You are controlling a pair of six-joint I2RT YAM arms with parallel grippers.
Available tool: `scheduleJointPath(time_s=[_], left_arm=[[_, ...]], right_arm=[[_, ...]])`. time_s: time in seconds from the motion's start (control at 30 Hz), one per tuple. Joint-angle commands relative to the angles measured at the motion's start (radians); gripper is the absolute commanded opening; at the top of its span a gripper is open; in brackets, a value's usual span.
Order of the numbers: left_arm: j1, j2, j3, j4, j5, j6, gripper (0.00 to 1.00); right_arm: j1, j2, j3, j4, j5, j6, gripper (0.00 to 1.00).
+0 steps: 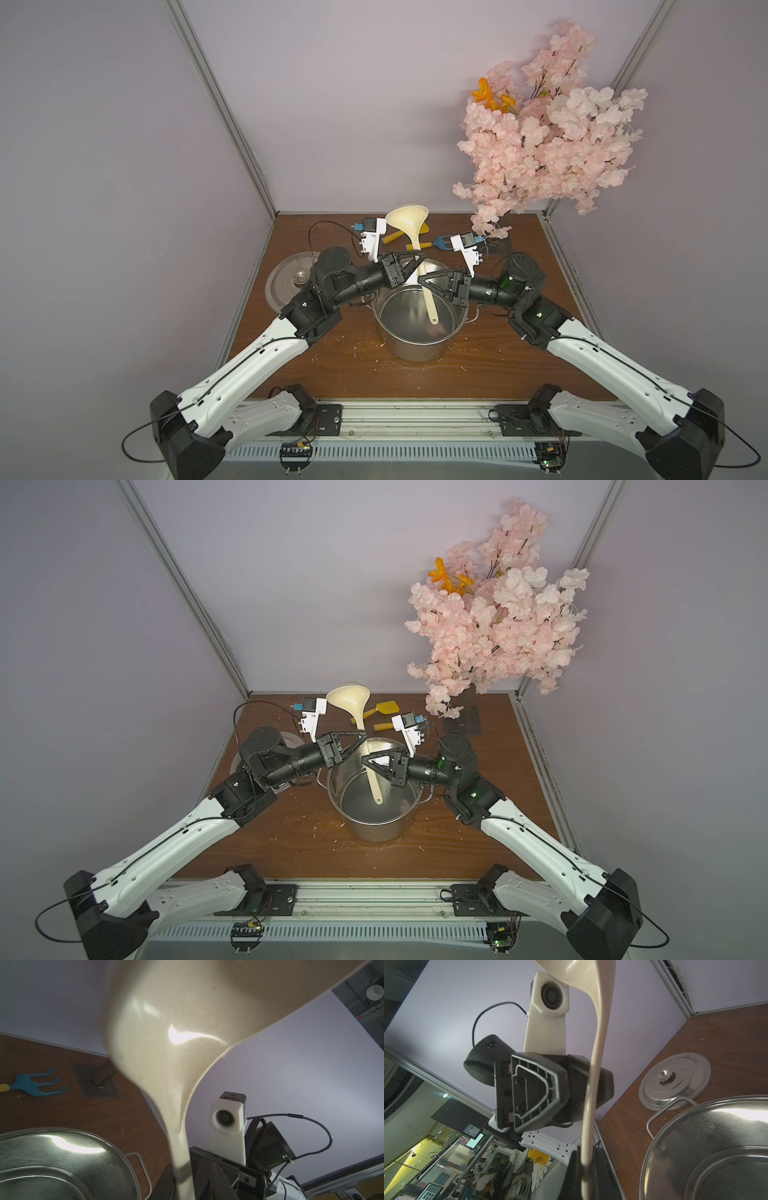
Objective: Stir the soup with a spoon
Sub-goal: Adjust the spoon.
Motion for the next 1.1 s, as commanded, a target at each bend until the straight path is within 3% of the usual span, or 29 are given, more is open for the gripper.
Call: scheduleJointPath(time_s=[0.0,0.17,0.37,0.43,0.6,0.7,0.83,0.93,1.07], left_arm=[[0.009,0.004,-0.01,0.047,0.027,-0.022,0.26],[0.009,0.012,-0.02,0.076,0.031,-0.052,0.22],[0.015,0.015,-0.035,0.122,0.021,-0.09,0.02],[0.017,0.014,-0.038,0.126,0.014,-0.097,0.0],[0.023,-0.012,-0.08,0.188,-0.044,-0.161,0.0],[0.024,-0.056,-0.144,0.267,-0.132,-0.23,0.0],[0.024,-0.096,-0.228,0.386,-0.234,-0.337,0.0],[0.024,-0.124,-0.311,0.5,-0.316,-0.391,0.0],[0.025,-0.118,-0.351,0.562,-0.343,-0.427,0.0]], right_arm=[[0.012,0.006,0.038,0.05,-0.027,0.011,0.0],[0.012,0.017,0.052,0.059,-0.047,0.016,0.0],[0.012,0.023,0.051,0.053,-0.052,0.018,0.0],[0.013,0.023,0.049,0.048,-0.05,0.018,0.0],[0.012,-0.005,0.03,0.031,-0.001,0.011,0.37],[0.013,-0.034,-0.037,0.096,0.023,0.051,0.52],[0.025,-0.062,-0.156,0.258,0.069,0.147,0.62],[0.058,-0.079,-0.251,0.394,0.154,0.214,0.65],[0.11,-0.067,-0.295,0.463,0.244,0.234,0.66]])
